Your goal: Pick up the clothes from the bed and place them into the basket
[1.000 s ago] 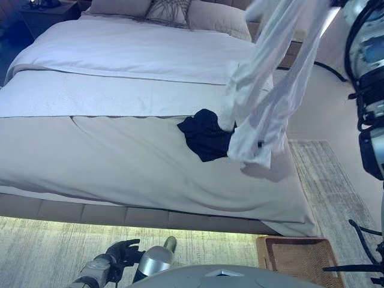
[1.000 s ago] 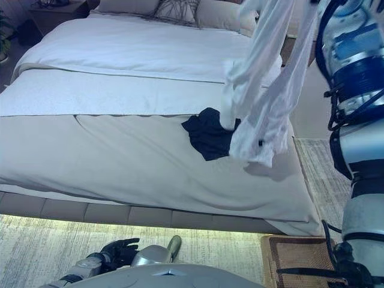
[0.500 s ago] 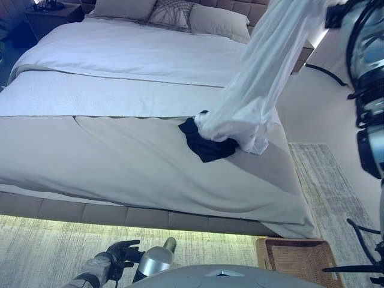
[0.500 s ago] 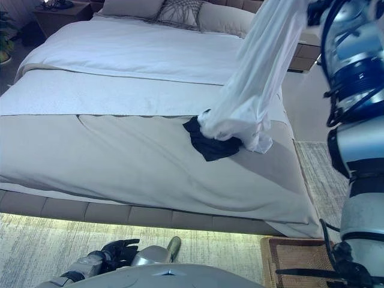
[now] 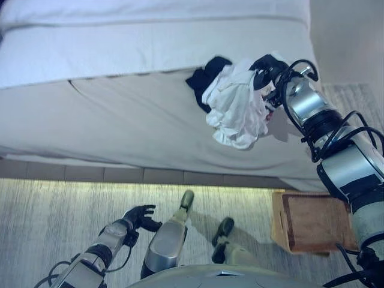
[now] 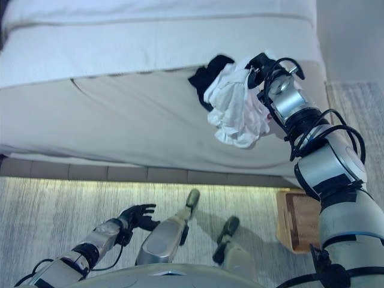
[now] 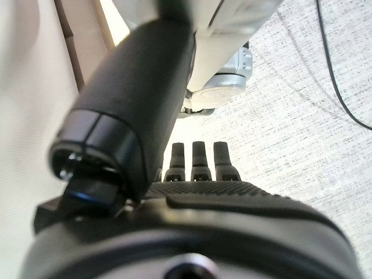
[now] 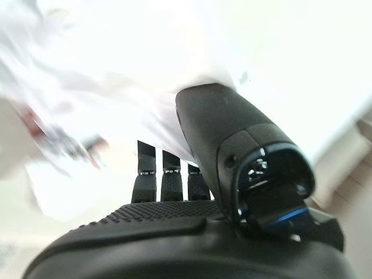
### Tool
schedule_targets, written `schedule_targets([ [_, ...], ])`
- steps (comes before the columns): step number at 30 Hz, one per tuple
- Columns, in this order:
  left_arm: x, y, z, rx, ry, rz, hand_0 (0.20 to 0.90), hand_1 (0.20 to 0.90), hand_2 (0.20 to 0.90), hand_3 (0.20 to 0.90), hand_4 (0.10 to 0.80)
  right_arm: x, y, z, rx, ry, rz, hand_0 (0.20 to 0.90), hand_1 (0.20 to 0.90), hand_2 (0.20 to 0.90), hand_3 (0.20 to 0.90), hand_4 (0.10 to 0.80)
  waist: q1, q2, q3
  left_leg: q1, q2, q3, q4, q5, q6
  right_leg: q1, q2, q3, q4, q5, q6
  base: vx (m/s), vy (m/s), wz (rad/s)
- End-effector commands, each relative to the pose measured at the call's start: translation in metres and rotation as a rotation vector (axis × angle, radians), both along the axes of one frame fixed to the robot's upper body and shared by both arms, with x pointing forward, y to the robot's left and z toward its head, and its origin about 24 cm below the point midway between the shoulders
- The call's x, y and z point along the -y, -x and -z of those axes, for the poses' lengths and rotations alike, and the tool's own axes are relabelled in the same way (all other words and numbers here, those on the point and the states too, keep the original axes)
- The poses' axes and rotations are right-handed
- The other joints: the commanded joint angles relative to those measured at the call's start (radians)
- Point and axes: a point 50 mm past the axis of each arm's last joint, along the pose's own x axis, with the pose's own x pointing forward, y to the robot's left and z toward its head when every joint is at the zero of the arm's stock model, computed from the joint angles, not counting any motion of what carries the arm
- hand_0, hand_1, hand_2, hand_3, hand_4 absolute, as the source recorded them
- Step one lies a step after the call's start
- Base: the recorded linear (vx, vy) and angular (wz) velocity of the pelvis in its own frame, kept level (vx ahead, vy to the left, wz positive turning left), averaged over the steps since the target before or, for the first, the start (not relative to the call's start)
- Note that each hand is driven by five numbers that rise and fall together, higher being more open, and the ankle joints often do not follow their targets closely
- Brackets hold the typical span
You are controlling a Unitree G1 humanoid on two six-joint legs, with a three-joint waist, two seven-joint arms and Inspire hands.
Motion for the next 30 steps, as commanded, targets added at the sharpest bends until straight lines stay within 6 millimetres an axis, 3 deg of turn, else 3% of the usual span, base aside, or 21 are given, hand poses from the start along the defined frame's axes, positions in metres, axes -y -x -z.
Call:
schedule_targets([
  [1,0.01,-0.009,-0.007,0.066,0.059,0.057,0.9,0.9,0.9,0.9,0.8,-0.042,0.016,-0.118,0.382,0.182,-0.277,0.9,0.9,0.9,0.9,0.8,0.007,-0.053,0.024,0.036,-0.035,-0.005,-0.005,-0.101,0.053,-0.001,-0.027,-0.022,0.04,0.023,0.009,-0.022,-0.001,-0.04],
  [4,0.006,-0.005,-0.007,0.059,0.063,0.066,0.9,0.9,0.9,0.9,0.8,-0.053,0.026,-0.119,0.412,0.149,-0.378,0.9,0.9,0.9,0.9,0.8,0.0,-0.058,0.032,0.039,-0.031,0.0,0.0,-0.101,0.051,-0.005,-0.037,-0.029,0.063,0.014,0.011,0.031,0.031,-0.01],
  [9,0.011,-0.001,-0.003,0.056,0.076,0.069,0.9,0.9,0.9,0.9,0.8,-0.037,0.03,-0.127,0.569,0.05,-0.286,0.9,0.9,0.9,0.9,0.8,-0.013,-0.055,0.039,0.051,-0.029,0.015,0.009,-0.119,0.051,0.0,-0.044,-0.014,0.079,0.005,0.017,0.039,0.041,-0.02],
  [13,0.016,-0.003,-0.002,0.065,0.083,0.065,0.9,0.9,0.9,0.9,0.8,-0.017,0.025,-0.114,0.527,0.024,-0.178,0.9,0.9,0.9,0.9,0.8,-0.026,-0.05,0.044,0.059,-0.028,0.025,0.0,-0.124,0.054,-0.006,-0.049,-0.002,0.085,0.004,0.022,0.013,0.046,-0.03],
  [18,0.017,-0.017,-0.014,0.171,0.1,0.048,0.9,0.9,0.9,0.9,0.8,0.009,0.018,-0.074,0.274,0.136,-0.092,0.9,0.9,0.9,0.9,0.8,-0.047,-0.045,0.051,0.063,-0.022,0.04,0.001,-0.126,0.055,-0.022,-0.051,0.021,0.103,0.001,0.024,0.013,0.04,-0.07],
  [20,0.023,-0.037,-0.035,0.31,0.164,0.002,0.9,0.9,0.9,0.9,0.8,0.011,0.02,-0.062,0.245,0.109,-0.095,0.9,0.9,0.9,0.9,0.8,-0.054,-0.045,0.055,0.07,-0.019,0.044,-0.005,-0.124,0.056,-0.02,-0.047,0.032,0.106,0.0,0.026,0.008,0.005,-0.04],
  [23,0.043,-0.084,-0.114,0.718,0.239,-0.003,0.9,0.9,0.9,0.9,0.8,0.012,0.03,-0.037,0.297,-0.026,-0.103,0.9,0.9,0.9,0.9,0.8,-0.065,-0.043,0.052,0.084,-0.018,0.045,-0.015,-0.124,0.06,-0.012,-0.047,0.032,0.109,-0.001,0.027,0.004,-0.011,0.0],
  [25,0.049,-0.093,-0.14,0.841,0.246,0.027,0.9,0.9,0.9,0.9,0.8,0.011,0.033,-0.031,0.341,-0.076,-0.103,0.9,0.9,0.9,0.9,0.8,-0.068,-0.044,0.053,0.09,-0.018,0.043,-0.014,-0.127,0.062,-0.006,-0.047,0.031,0.112,-0.003,0.025,0.021,-0.056,0.02],
  [27,0.062,-0.103,-0.181,1.021,0.255,0.092,0.9,0.9,0.9,0.9,0.8,0.001,0.041,-0.024,0.422,-0.167,-0.122,0.9,0.9,0.9,0.9,0.8,-0.079,-0.047,0.049,0.1,-0.016,0.042,-0.009,-0.133,0.065,0.005,-0.049,0.031,0.113,0.001,0.022,0.047,-0.068,-0.02],
  [30,0.072,-0.12,-0.234,1.257,0.157,0.136,0.9,0.9,0.9,0.9,0.8,-0.023,0.049,-0.029,0.478,-0.237,-0.231,0.9,0.9,0.9,0.9,0.8,-0.113,-0.05,0.035,0.145,-0.013,0.061,-0.007,-0.151,0.067,0.034,-0.05,0.051,0.121,-0.008,0.022,0.076,0.018,-0.09],
])
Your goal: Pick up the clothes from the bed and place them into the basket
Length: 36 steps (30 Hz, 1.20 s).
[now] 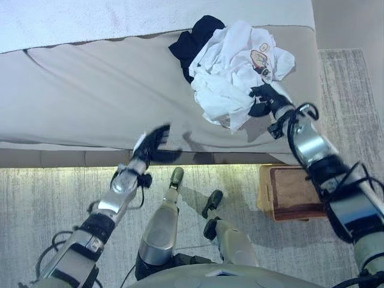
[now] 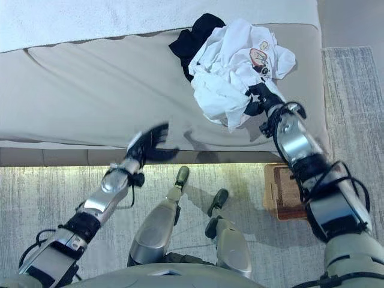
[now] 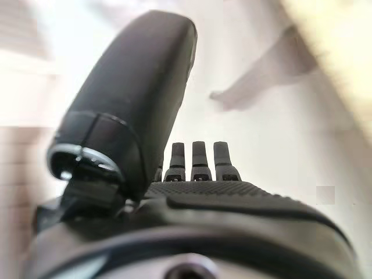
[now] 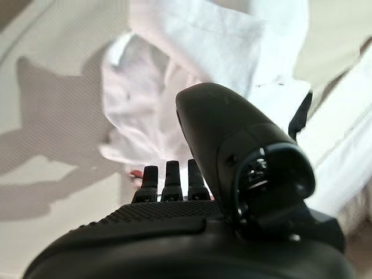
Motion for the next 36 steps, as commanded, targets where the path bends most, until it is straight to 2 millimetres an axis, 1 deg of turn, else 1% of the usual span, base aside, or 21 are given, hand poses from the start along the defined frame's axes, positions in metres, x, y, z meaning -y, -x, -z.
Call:
schedule_targets([
  [1,0.011,-0.02,-0.076,0.376,-0.042,-0.034,0.9,0.9,0.9,0.9,0.8,-0.034,0.004,-0.102,0.447,-0.058,-0.187,0.9,0.9,0.9,0.9,0.8,-0.056,-0.003,-0.061,0.085,-0.016,0.026,0.031,-0.159,0.062,0.008,-0.051,0.029,0.115,-0.014,0.032,0.134,0.073,-0.3],
  [2,0.012,-0.028,-0.095,0.441,-0.077,-0.075,0.9,0.9,0.9,0.9,0.8,-0.045,0.007,-0.105,0.464,-0.072,-0.247,0.9,0.9,0.9,0.9,0.8,-0.074,-0.003,-0.077,0.113,-0.015,0.038,0.029,-0.17,0.063,0.023,-0.052,0.042,0.12,-0.019,0.036,0.095,0.061,-0.34],
  [3,0.012,-0.029,-0.099,0.454,-0.083,-0.087,0.9,0.9,0.9,0.9,0.8,-0.048,0.008,-0.106,0.47,-0.075,-0.261,0.9,0.9,0.9,0.9,0.8,-0.08,-0.003,-0.085,0.114,-0.015,0.04,0.029,-0.169,0.064,0.023,-0.052,0.045,0.117,-0.016,0.037,0.14,0.073,-0.36],
  [4,0.012,-0.034,-0.11,0.504,-0.127,-0.149,0.9,0.9,0.9,0.9,0.8,-0.057,0.012,-0.111,0.486,-0.102,-0.315,0.9,0.9,0.9,0.9,0.8,-0.098,-0.003,-0.109,0.135,-0.014,0.051,0.026,-0.177,0.065,0.035,-0.053,0.058,0.114,-0.017,0.04,0.086,0.051,-0.29],
  [5,0.012,-0.034,-0.112,0.519,-0.137,-0.161,0.9,0.9,0.9,0.9,0.8,-0.058,0.013,-0.113,0.501,-0.111,-0.324,0.9,0.9,0.9,0.9,0.8,-0.101,-0.003,-0.113,0.139,-0.014,0.054,0.025,-0.178,0.065,0.038,-0.053,0.061,0.113,-0.017,0.041,0.135,0.065,-0.39],
  [6,0.011,-0.038,-0.116,0.525,-0.167,-0.209,0.9,0.9,0.9,0.9,0.8,-0.063,0.016,-0.115,0.508,-0.13,-0.359,0.9,0.9,0.9,0.9,0.8,-0.114,-0.004,-0.134,0.156,-0.014,0.063,0.022,-0.187,0.067,0.05,-0.055,0.07,0.11,-0.015,0.045,0.106,0.044,-0.4],
  [7,0.01,-0.04,-0.115,0.526,-0.196,-0.235,0.9,0.9,0.9,0.9,0.8,-0.067,0.018,-0.115,0.513,-0.144,-0.374,0.9,0.9,0.9,0.9,0.8,-0.121,-0.005,-0.148,0.169,-0.015,0.07,0.017,-0.191,0.068,0.058,-0.056,0.075,0.108,-0.012,0.049,0.121,0.041,-0.43],
  [8,0.009,-0.041,-0.114,0.522,-0.212,-0.248,0.9,0.9,0.9,0.9,0.8,-0.068,0.019,-0.117,0.524,-0.15,-0.382,0.9,0.9,0.9,0.9,0.8,-0.125,-0.006,-0.157,0.178,-0.015,0.073,0.014,-0.193,0.069,0.063,-0.057,0.078,0.106,-0.009,0.051,0.118,0.026,-0.37],
  [10,0.008,-0.045,-0.105,0.492,-0.287,-0.278,0.9,0.9,0.9,0.9,0.8,-0.071,0.023,-0.123,0.549,-0.176,-0.414,0.9,0.9,0.9,0.9,0.8,-0.139,-0.007,-0.187,0.197,-0.017,0.082,0.009,-0.201,0.072,0.077,-0.058,0.091,0.099,-0.008,0.055,0.12,0.025,-0.29],
  [14,0.004,-0.049,-0.081,0.405,-0.424,-0.316,0.9,0.9,0.9,0.9,0.8,-0.076,0.033,-0.134,0.615,-0.21,-0.457,0.9,0.9,0.9,0.9,0.8,-0.159,0.002,-0.231,0.226,-0.024,0.09,0.005,-0.214,0.079,0.098,-0.059,0.113,0.089,-0.008,0.06,0.098,0.033,-0.23],
  [17,-0.005,-0.05,-0.067,0.341,-0.511,-0.324,0.9,0.9,0.9,0.9,0.8,-0.076,0.038,-0.142,0.664,-0.21,-0.467,0.9,0.9,0.9,0.9,0.8,-0.162,0.008,-0.255,0.241,-0.027,0.092,0.004,-0.221,0.081,0.116,-0.061,0.12,0.077,-0.007,0.063,0.082,0.029,-0.17],
  [18,-0.006,-0.05,-0.065,0.335,-0.525,-0.324,0.9,0.9,0.9,0.9,0.8,-0.076,0.039,-0.144,0.673,-0.21,-0.465,0.9,0.9,0.9,0.9,0.8,-0.162,0.009,-0.258,0.243,-0.027,0.092,0.004,-0.222,0.081,0.119,-0.061,0.12,0.075,-0.007,0.063,0.079,0.023,-0.15],
  [19,-0.013,-0.051,-0.059,0.3,-0.593,-0.319,0.9,0.9,0.9,0.9,0.8,-0.076,0.042,-0.151,0.702,-0.21,-0.471,0.9,0.9,0.9,0.9,0.8,-0.162,0.011,-0.271,0.25,-0.028,0.093,0.004,-0.226,0.081,0.127,-0.062,0.121,0.07,-0.006,0.064,0.056,0.016,-0.11],
  [20,-0.014,-0.051,-0.058,0.298,-0.598,-0.318,0.9,0.9,0.9,0.9,0.8,-0.076,0.042,-0.151,0.704,-0.211,-0.472,0.9,0.9,0.9,0.9,0.8,-0.162,0.011,-0.272,0.251,-0.028,0.093,0.004,-0.226,0.081,0.127,-0.062,0.121,0.069,-0.005,0.064,0.074,0.02,-0.08],
  [22,-0.026,-0.05,-0.051,0.248,-0.683,-0.301,0.9,0.9,0.9,0.9,0.8,-0.073,0.045,-0.16,0.734,-0.206,-0.468,0.9,0.9,0.9,0.9,0.8,-0.157,0.013,-0.291,0.258,-0.029,0.093,0.006,-0.23,0.079,0.14,-0.065,0.118,0.059,-0.006,0.066,0.068,0.007,0.0],
  [25,-0.041,-0.048,-0.05,0.213,-0.757,-0.284,0.9,0.9,0.9,0.9,0.8,-0.071,0.046,-0.169,0.751,-0.205,-0.456,0.9,0.9,0.9,0.9,0.8,-0.144,0.013,-0.306,0.263,-0.028,0.089,0.007,-0.231,0.075,0.154,-0.064,0.112,0.041,-0.008,0.066,0.044,-0.006,0.0],
  [26,-0.051,-0.048,-0.051,0.19,-0.796,-0.283,0.9,0.9,0.9,0.9,0.8,-0.071,0.045,-0.175,0.746,-0.223,-0.464,0.9,0.9,0.9,0.9,0.8,-0.139,0.013,-0.315,0.266,-0.028,0.088,0.007,-0.231,0.073,0.163,-0.063,0.11,0.032,-0.01,0.066,0.0,0.0,0.0],
  [29,-0.062,-0.049,-0.053,0.155,-0.848,-0.275,0.9,0.9,0.9,0.9,0.8,-0.075,0.044,-0.18,0.723,-0.255,-0.498,0.9,0.9,0.9,0.9,0.8,-0.134,0.011,-0.332,0.271,-0.029,0.078,0.003,-0.226,0.07,0.174,-0.055,0.113,0.021,-0.014,0.066,0.037,0.007,-0.02],
  [32,-0.064,-0.052,-0.055,0.136,-0.835,-0.269,0.9,0.9,0.9,0.9,0.8,-0.08,0.046,-0.183,0.718,-0.265,-0.537,0.9,0.9,0.9,0.9,0.8,-0.137,0.01,-0.342,0.275,-0.03,0.066,-0.001,-0.223,0.068,0.181,-0.049,0.12,0.017,-0.018,0.064,0.023,0.01,0.01],
  [36,-0.057,-0.056,-0.054,0.128,-0.804,-0.248,0.9,0.9,0.9,0.9,0.8,-0.092,0.05,-0.185,0.71,-0.275,-0.603,0.9,0.9,0.9,0.9,0.8,-0.138,0.005,-0.352,0.28,-0.028,0.059,-0.004,-0.222,0.065,0.186,-0.05,0.12,0.012,-0.014,0.063,0.004,0.001,0.01],
])
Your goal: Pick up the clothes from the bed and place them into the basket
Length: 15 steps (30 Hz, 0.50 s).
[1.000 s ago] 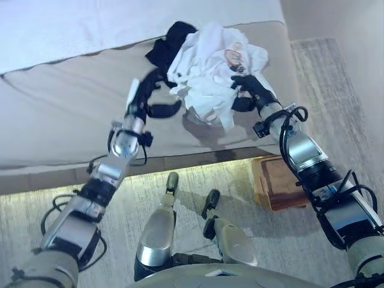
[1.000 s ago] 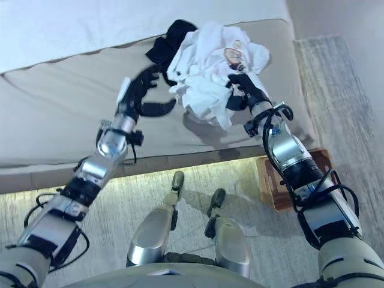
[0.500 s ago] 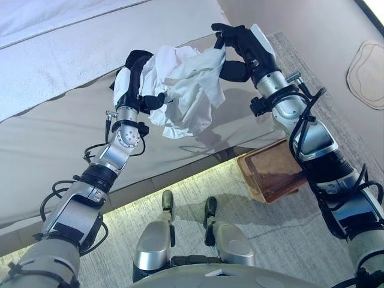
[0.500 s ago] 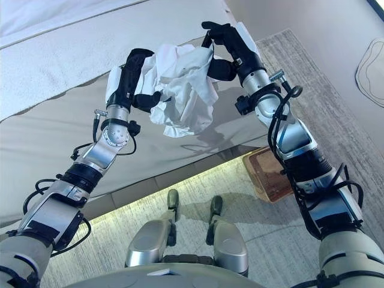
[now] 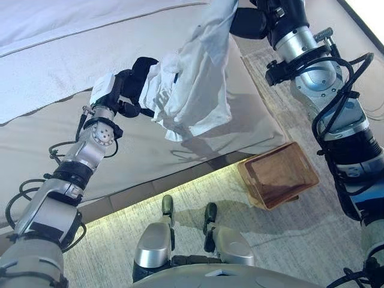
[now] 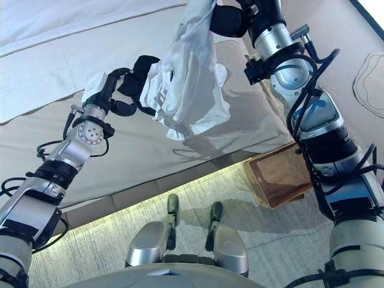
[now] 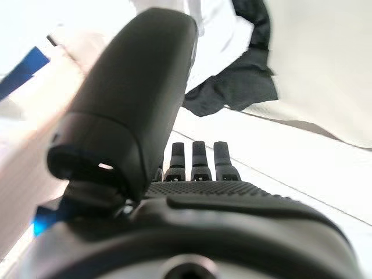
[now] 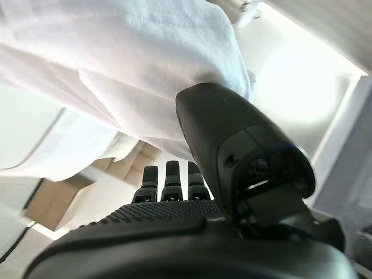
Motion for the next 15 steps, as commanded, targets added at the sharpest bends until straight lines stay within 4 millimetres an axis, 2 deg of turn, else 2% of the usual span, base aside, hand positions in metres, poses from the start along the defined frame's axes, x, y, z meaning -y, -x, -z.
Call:
schedule_targets([
  [1,0.02,-0.005,0.023,-0.04,-0.011,0.061,0.9,0.9,0.9,0.9,0.8,-0.026,0.009,-0.002,0.068,-0.047,-0.155,0.9,0.9,0.9,0.9,0.8,-0.017,0.01,-0.369,0.003,-0.024,-0.109,0.006,-0.149,0.021,-0.011,-0.053,-0.037,0.045,-0.044,0.069,0.031,0.004,0.0],
  [3,0.025,-0.006,0.022,-0.034,0.008,0.072,0.9,0.9,0.9,0.9,0.8,-0.033,0.011,-0.002,0.058,-0.035,-0.185,0.9,0.9,0.9,0.9,0.8,-0.018,0.009,-0.373,0.005,-0.024,-0.108,0.004,-0.149,0.02,-0.007,-0.054,-0.035,0.038,-0.043,0.07,0.0,0.0,0.0],
  [7,0.042,-0.007,0.021,-0.022,0.198,0.134,0.9,0.9,0.9,0.9,0.8,-0.046,0.013,0.002,0.025,0.009,-0.222,0.9,0.9,0.9,0.9,0.8,-0.016,0.0,-0.378,0.003,-0.022,-0.11,0.0,-0.144,0.016,-0.003,-0.052,-0.035,0.026,-0.04,0.071,-0.002,-0.003,-0.01],
  [12,0.083,-0.004,0.027,-0.077,0.599,0.314,0.9,0.9,0.9,0.9,0.8,-0.055,0.014,0.01,-0.002,0.048,-0.227,0.9,0.9,0.9,0.9,0.8,-0.015,-0.014,-0.377,-0.004,-0.015,-0.106,0.0,-0.14,0.013,0.001,-0.052,-0.044,0.012,-0.031,0.072,-0.015,-0.024,-0.01],
  [15,0.107,0.0,0.032,-0.123,0.737,0.408,0.9,0.9,0.9,0.9,0.8,-0.059,0.012,0.014,-0.018,0.056,-0.229,0.9,0.9,0.9,0.9,0.8,-0.018,-0.017,-0.372,-0.004,-0.013,-0.102,0.0,-0.139,0.012,0.001,-0.055,-0.05,0.017,-0.032,0.072,-0.012,-0.008,0.01],
])
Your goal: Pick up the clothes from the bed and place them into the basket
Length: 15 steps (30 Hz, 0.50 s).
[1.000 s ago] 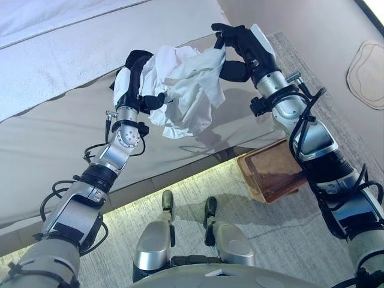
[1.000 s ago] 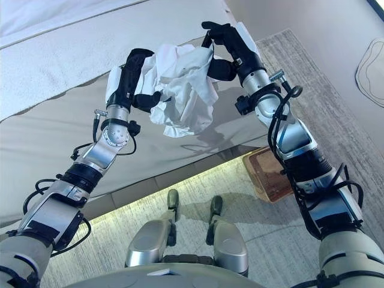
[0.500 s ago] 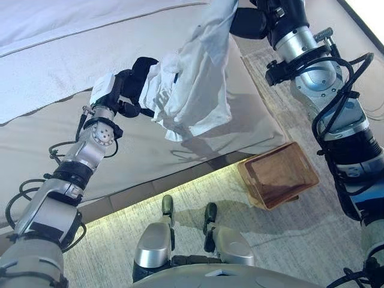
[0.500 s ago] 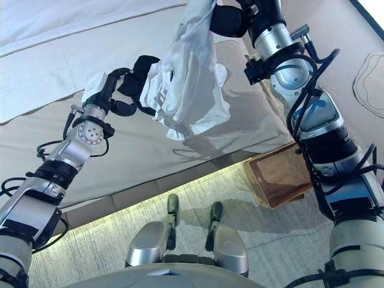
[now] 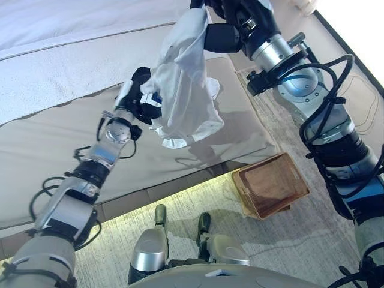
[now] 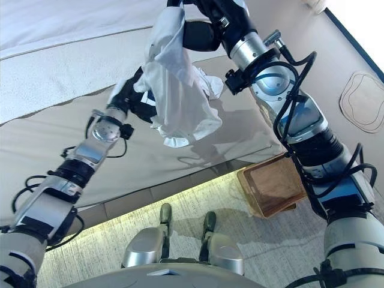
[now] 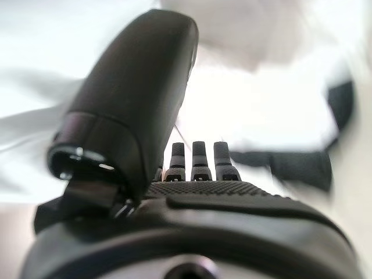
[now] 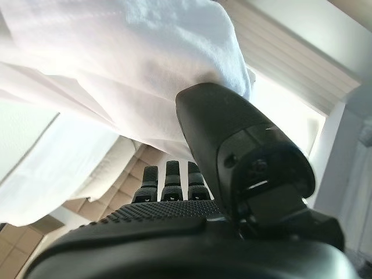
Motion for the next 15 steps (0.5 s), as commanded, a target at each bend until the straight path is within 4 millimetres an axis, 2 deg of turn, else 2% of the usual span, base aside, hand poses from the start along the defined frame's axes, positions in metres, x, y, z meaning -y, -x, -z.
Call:
schedule_targets([
  [1,0.043,0.007,0.007,0.029,0.207,0.166,0.9,0.9,0.9,0.9,0.8,-0.022,0.008,-0.006,0.071,-0.051,-0.079,0.9,0.9,0.9,0.9,0.8,-0.024,0.037,-0.275,0.014,-0.011,-0.105,0.0,-0.129,0.028,0.001,-0.054,-0.049,0.061,-0.035,0.073,0.0,0.0,0.0],
  [9,0.06,0.011,0.019,-0.103,0.379,0.269,0.9,0.9,0.9,0.9,0.8,-0.028,0.012,-0.011,0.075,-0.061,-0.118,0.9,0.9,0.9,0.9,0.8,-0.042,0.043,-0.277,0.021,-0.011,-0.092,0.0,-0.135,0.03,-0.003,-0.067,-0.048,0.08,-0.036,0.076,-0.01,0.023,0.01],
  [10,0.062,0.012,0.021,-0.102,0.363,0.264,0.434,0.434,0.434,0.356,0.256,-0.029,0.012,-0.012,0.076,-0.062,-0.122,0.9,0.9,0.9,0.9,0.8,-0.043,0.045,-0.279,0.021,-0.011,-0.089,0.0,-0.135,0.03,-0.003,-0.068,-0.047,0.08,-0.036,0.076,-0.009,0.032,-0.01],
  [11,0.062,0.012,0.021,-0.1,0.356,0.258,0.3,0.3,0.3,0.2,0.1,-0.03,0.012,-0.012,0.081,-0.059,-0.121,0.9,0.9,0.9,0.9,0.8,-0.044,0.046,-0.279,0.021,-0.012,-0.087,0.0,-0.136,0.031,-0.003,-0.068,-0.048,0.079,-0.036,0.076,0.0,0.0,0.0],
  [15,0.05,0.01,0.018,-0.031,0.239,0.17,0.3,0.3,0.3,0.2,0.1,-0.031,0.011,-0.014,0.096,-0.059,-0.111,0.9,0.9,0.9,0.9,0.8,-0.034,0.047,-0.284,0.022,-0.016,-0.081,0.0,-0.136,0.029,0.003,-0.073,-0.061,0.061,-0.027,0.08,-0.01,-0.002,-0.01],
])
